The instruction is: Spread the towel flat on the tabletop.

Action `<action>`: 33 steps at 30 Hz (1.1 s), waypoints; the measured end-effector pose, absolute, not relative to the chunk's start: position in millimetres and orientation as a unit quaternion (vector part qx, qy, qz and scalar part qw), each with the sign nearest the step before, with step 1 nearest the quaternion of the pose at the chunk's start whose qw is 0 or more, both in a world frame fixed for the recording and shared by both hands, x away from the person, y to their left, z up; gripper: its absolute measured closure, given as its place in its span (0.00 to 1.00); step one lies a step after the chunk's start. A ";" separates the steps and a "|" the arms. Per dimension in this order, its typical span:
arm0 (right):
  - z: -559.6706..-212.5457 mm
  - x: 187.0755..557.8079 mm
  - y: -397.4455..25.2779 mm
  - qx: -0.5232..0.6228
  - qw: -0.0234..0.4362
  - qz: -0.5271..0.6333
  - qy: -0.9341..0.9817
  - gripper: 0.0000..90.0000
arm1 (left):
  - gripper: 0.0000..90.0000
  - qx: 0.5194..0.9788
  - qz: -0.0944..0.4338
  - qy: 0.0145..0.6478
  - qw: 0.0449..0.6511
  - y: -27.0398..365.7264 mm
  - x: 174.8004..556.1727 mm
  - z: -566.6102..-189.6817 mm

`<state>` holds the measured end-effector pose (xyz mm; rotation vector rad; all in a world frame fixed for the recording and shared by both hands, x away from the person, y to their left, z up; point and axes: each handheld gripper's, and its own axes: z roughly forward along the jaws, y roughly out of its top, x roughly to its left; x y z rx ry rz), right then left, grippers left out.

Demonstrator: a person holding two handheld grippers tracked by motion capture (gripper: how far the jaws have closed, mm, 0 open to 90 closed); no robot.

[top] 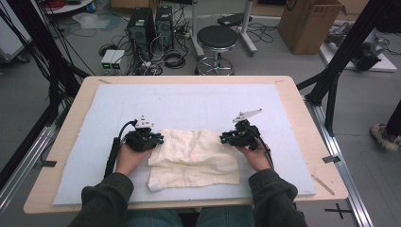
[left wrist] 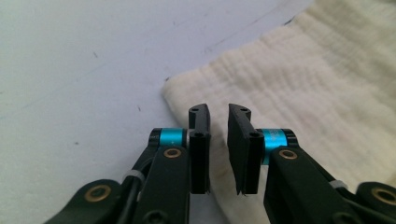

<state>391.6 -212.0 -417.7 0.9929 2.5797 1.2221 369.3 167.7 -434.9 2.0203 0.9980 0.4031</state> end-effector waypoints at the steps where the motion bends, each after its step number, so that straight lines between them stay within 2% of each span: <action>1: -416.3 391.3 -215.4 0.329 0.062 0.409 0.849 0.79 | 0.81 0.799 0.161 0.400 0.419 167.7 368.9 -434.1; 6: -415.3 389.0 -230.4 0.342 0.067 0.419 0.838 0.74 | 0.68 0.806 0.149 0.408 0.401 168.7 371.9 -438.7; 13: -428.2 388.5 -248.8 0.368 0.066 0.416 0.829 0.76 | 0.71 0.812 0.150 0.409 0.387 167.5 373.2 -441.7; 16: -433.6 389.5 -247.7 0.369 0.052 0.408 0.833 0.73 | 0.70 0.808 0.160 0.413 0.388 167.2 373.2 -441.2; 21: -437.5 390.7 -239.9 0.362 0.053 0.397 0.842 0.71 | 0.70 0.789 0.168 0.430 0.405 172.3 375.7 -439.1; 28: -439.8 390.2 -230.5 0.347 0.082 0.375 0.856 0.81 | 0.64 0.781 0.166 0.438 0.413 173.3 384.3 -439.5; 33: -440.3 391.4 -231.4 0.347 0.080 0.376 0.855 0.86 | 0.63 0.780 0.159 0.439 0.417 169.6 388.9 -443.4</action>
